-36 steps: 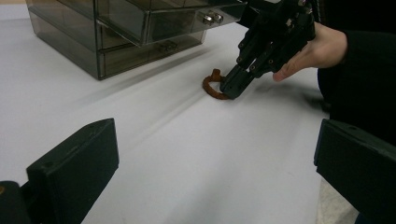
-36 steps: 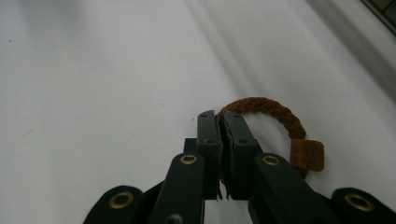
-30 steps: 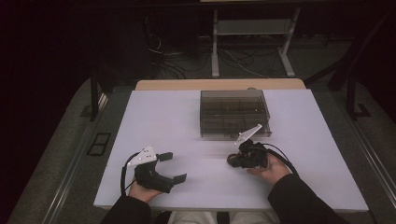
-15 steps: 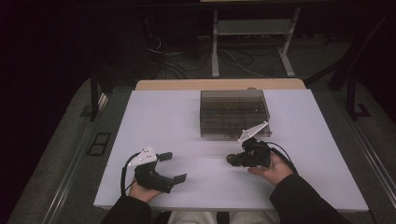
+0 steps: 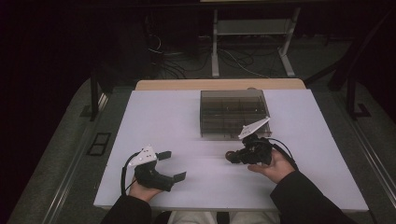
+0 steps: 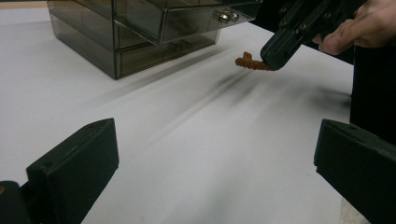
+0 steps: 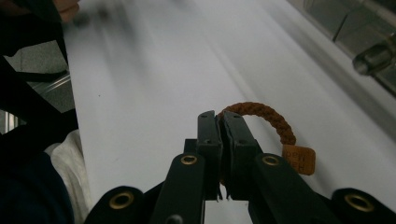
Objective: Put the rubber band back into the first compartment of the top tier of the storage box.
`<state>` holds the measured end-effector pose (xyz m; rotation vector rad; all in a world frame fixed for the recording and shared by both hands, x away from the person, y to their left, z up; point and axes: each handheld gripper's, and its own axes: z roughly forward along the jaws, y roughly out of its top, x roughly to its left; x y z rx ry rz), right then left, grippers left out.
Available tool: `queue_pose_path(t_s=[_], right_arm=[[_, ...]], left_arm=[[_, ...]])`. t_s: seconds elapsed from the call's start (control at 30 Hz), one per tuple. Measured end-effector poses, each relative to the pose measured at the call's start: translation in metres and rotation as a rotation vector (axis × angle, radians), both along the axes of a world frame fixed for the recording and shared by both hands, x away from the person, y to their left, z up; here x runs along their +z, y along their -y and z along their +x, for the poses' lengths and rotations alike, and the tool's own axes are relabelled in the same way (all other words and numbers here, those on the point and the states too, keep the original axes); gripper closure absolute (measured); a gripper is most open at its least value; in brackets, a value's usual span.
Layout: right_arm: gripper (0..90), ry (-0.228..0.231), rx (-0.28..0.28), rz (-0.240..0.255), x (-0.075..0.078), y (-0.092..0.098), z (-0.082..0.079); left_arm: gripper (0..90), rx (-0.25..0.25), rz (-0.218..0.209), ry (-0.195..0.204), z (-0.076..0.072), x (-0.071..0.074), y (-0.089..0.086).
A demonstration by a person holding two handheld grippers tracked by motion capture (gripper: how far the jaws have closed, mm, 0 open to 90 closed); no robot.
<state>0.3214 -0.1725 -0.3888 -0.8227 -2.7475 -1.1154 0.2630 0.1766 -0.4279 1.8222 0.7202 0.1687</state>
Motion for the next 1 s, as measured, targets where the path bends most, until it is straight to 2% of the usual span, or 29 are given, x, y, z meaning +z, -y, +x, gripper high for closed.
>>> queue_pose_path(t_s=[0.5,1.0], right_arm=[[85.2,0.016,0.018,0.020,0.021,0.002,0.001],[85.1,0.041,0.046,0.004,0.041,-0.002,0.000]], left_arm=[[0.0,0.001,0.001,0.000,0.000,0.000,0.000],[0.0,-0.005,0.003,0.002,0.000,0.000,0.000]])
